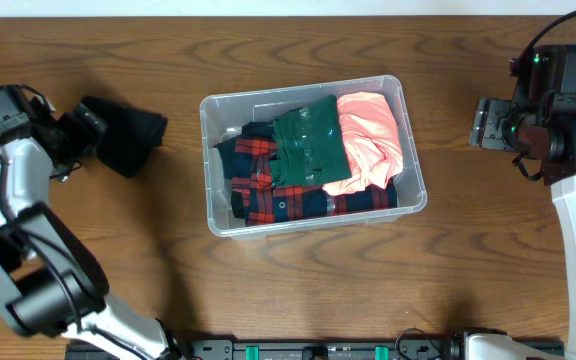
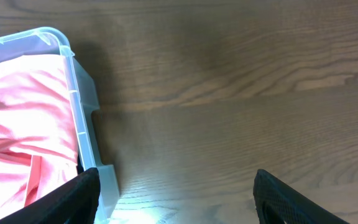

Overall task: Pack container
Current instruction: 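Grasp the black folded shirt with the left gripper, then place the black shirt in the bin's left side and release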

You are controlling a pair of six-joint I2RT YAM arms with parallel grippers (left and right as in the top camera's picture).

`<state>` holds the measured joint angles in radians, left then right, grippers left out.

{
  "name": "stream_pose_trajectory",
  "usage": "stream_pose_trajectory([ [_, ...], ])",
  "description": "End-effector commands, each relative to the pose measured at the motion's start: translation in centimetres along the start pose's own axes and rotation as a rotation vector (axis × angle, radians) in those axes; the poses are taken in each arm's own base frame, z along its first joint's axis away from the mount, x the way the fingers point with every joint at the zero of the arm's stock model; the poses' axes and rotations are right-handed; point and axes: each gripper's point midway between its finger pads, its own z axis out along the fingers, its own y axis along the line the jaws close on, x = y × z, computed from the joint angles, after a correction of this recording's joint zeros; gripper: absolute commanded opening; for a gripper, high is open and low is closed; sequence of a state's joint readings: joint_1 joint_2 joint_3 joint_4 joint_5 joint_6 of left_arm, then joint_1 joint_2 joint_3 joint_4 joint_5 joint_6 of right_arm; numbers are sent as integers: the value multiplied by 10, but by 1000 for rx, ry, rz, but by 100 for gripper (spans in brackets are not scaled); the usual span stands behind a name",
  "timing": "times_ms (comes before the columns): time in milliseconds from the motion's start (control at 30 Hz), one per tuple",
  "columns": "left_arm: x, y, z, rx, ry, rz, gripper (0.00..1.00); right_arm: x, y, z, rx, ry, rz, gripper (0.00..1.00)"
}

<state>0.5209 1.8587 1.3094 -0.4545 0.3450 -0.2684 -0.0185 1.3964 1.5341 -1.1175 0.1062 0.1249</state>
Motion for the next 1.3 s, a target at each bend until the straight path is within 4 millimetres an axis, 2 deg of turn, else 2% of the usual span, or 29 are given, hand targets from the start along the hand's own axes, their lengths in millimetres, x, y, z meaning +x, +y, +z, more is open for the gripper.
stream_pose_trajectory([
  [0,8,-5,24,74,50,-14,98,0,-3,1,12,2,-3,76],
  [200,16,6,60,69,85,-91,98,0,-3,1,12,2,-3,77],
  [267,17,7,65,70,84,-90,100,0,-3,1,12,2,-4,76],
  [300,16,6,66,72,82,-89,96,0,-3,1,12,2,-4,77],
  [333,16,5,67,74,81,-85,89,0,-3,1,12,2,-4,77],
  [367,16,4,67,75,81,-81,77,0,-3,1,12,2,-3,76],
  [433,17,0,68,83,82,-75,37,0,-3,1,12,2,-3,76],
  [467,18,-3,68,96,87,-74,24,0,-3,1,12,2,-3,76],
  [533,21,-12,66,152,105,-74,19,0,-3,1,12,2,-3,76],
  [633,22,-28,59,236,126,-70,6,1,-3,1,13,6,-5,77],
  [667,22,-34,55,263,129,-65,6,2,-3,1,13,7,-7,76],
  [800,13,-61,18,363,99,-25,6,3,-4,1,13,11,-16,76],
  [900,1,-88,-30,441,30,35,6,2,-4,1,14,10,-19,76],
  [1033,-4,-131,-112,551,-92,162,6,2,-3,1,13,10,-19,77],
  [1133,14,-162,-161,610,-139,266,6,2,-3,1,13,10,-19,76],
  [1200,39,-182,-186,642,-137,354,6,2,-3,1,13,10,-19,76],
  [1267,70,-198,-199,667,-94,435,6,2,-3,1,13,10,-19,76],
])
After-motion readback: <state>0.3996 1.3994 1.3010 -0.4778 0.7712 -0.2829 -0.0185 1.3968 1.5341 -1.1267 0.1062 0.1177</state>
